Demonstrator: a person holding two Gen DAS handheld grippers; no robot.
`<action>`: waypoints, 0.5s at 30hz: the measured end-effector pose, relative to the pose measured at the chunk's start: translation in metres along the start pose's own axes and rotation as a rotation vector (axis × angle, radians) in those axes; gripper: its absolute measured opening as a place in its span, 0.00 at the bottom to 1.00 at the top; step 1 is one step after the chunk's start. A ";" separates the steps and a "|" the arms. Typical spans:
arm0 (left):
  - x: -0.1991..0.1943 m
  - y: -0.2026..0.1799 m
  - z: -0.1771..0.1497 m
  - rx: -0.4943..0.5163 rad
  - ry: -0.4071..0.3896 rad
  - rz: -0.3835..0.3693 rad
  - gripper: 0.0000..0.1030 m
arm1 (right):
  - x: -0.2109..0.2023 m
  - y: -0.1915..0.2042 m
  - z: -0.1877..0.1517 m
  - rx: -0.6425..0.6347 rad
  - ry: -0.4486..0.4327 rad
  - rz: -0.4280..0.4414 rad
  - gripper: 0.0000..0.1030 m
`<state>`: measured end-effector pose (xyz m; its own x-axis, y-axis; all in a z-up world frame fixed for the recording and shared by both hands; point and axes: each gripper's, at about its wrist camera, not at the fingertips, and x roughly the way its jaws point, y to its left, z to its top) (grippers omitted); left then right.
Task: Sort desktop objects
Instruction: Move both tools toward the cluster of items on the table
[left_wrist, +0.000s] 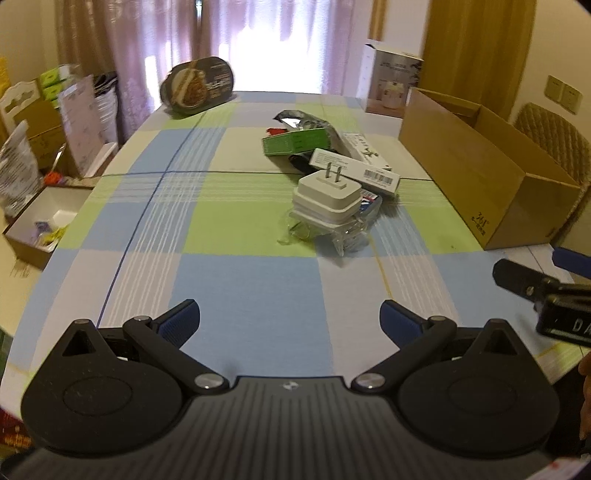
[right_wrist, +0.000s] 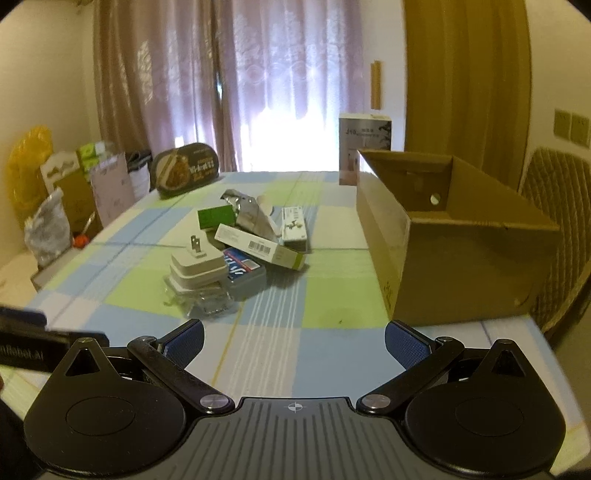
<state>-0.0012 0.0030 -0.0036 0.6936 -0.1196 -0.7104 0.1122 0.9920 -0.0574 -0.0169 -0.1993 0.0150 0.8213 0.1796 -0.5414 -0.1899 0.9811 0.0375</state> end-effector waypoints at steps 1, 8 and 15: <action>0.002 0.001 0.003 0.013 0.000 -0.006 0.99 | 0.001 0.001 0.000 -0.010 0.002 0.006 0.98; 0.017 0.004 0.022 0.118 -0.012 -0.045 0.99 | 0.015 0.007 0.002 -0.040 0.025 0.039 0.98; 0.037 0.010 0.041 0.199 -0.004 -0.109 0.99 | 0.034 0.012 0.003 -0.061 0.048 0.072 0.98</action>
<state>0.0544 0.0065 -0.0019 0.6720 -0.2266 -0.7050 0.3252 0.9456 0.0060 0.0100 -0.1814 -0.0003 0.7779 0.2446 -0.5789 -0.2814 0.9592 0.0272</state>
